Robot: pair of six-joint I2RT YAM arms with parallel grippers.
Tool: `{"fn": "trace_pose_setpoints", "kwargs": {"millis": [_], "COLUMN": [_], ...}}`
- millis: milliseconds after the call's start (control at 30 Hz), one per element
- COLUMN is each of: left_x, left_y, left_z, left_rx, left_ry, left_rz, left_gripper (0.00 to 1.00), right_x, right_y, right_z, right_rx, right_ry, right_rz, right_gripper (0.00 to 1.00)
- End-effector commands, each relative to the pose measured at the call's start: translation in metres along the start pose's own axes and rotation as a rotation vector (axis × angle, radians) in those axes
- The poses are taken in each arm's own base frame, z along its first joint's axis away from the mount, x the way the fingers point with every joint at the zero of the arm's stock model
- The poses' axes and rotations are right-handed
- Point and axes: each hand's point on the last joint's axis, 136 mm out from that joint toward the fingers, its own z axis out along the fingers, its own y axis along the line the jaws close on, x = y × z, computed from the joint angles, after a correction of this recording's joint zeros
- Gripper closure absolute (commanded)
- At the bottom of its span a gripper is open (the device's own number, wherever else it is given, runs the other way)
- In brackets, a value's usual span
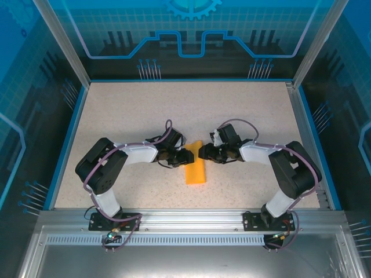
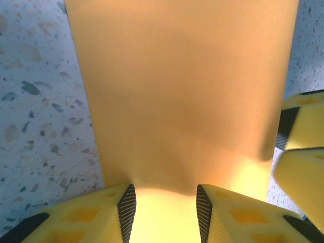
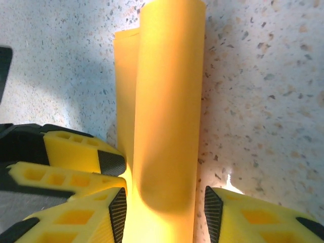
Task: Fold a paper plane with a square sheet of paper (pick it up from the middle)
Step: First fold in half a square sheet of paper at the center of the table.
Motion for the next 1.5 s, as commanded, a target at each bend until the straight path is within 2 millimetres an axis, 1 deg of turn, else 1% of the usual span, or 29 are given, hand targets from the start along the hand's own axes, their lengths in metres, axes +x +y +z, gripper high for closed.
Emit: {"fn": "trace_pose_setpoints", "kwargs": {"millis": [0, 100, 167, 333, 500, 767, 933, 1067, 1333, 1467], "left_x": [0.007, 0.005, 0.004, 0.002, 0.000, -0.002, -0.003, -0.005, -0.005, -0.007], "left_y": [0.017, 0.013, 0.010, 0.003, -0.002, -0.010, -0.016, -0.021, -0.025, -0.028], "left_z": [0.010, 0.010, 0.009, 0.006, 0.002, -0.004, -0.008, -0.014, -0.018, -0.023], "left_rx": [-0.063, -0.050, -0.040, -0.025, -0.015, 0.000, 0.015, 0.020, 0.026, 0.030], "left_ry": [0.019, 0.018, 0.017, 0.014, 0.011, 0.010, 0.007, -0.002, -0.005, -0.013], "left_rz": [0.003, 0.004, 0.007, 0.015, 0.023, 0.040, 0.048, 0.057, 0.068, 0.073], "left_gripper": [0.59, 0.59, 0.59, 0.59, 0.58, 0.57, 0.57, 0.55, 0.54, 0.53], "right_x": [0.000, 0.001, 0.002, 0.001, 0.001, 0.002, 0.004, 0.002, 0.004, 0.005], "right_y": [-0.005, -0.005, -0.003, 0.001, 0.002, 0.001, -0.004, -0.008, -0.017, -0.017], "right_z": [-0.012, -0.011, -0.009, -0.002, 0.004, 0.011, 0.015, 0.015, 0.015, 0.015], "right_rx": [0.074, 0.072, 0.059, 0.031, 0.011, 0.021, 0.048, 0.076, 0.130, 0.137], "right_ry": [0.009, 0.021, 0.030, 0.054, 0.066, 0.078, 0.084, 0.073, 0.076, 0.077], "right_rz": [-0.050, -0.069, -0.084, -0.095, -0.088, -0.087, -0.081, -0.077, -0.072, -0.078], "right_gripper": [0.52, 0.55, 0.59, 0.67, 0.70, 0.70, 0.67, 0.67, 0.71, 0.71]}}
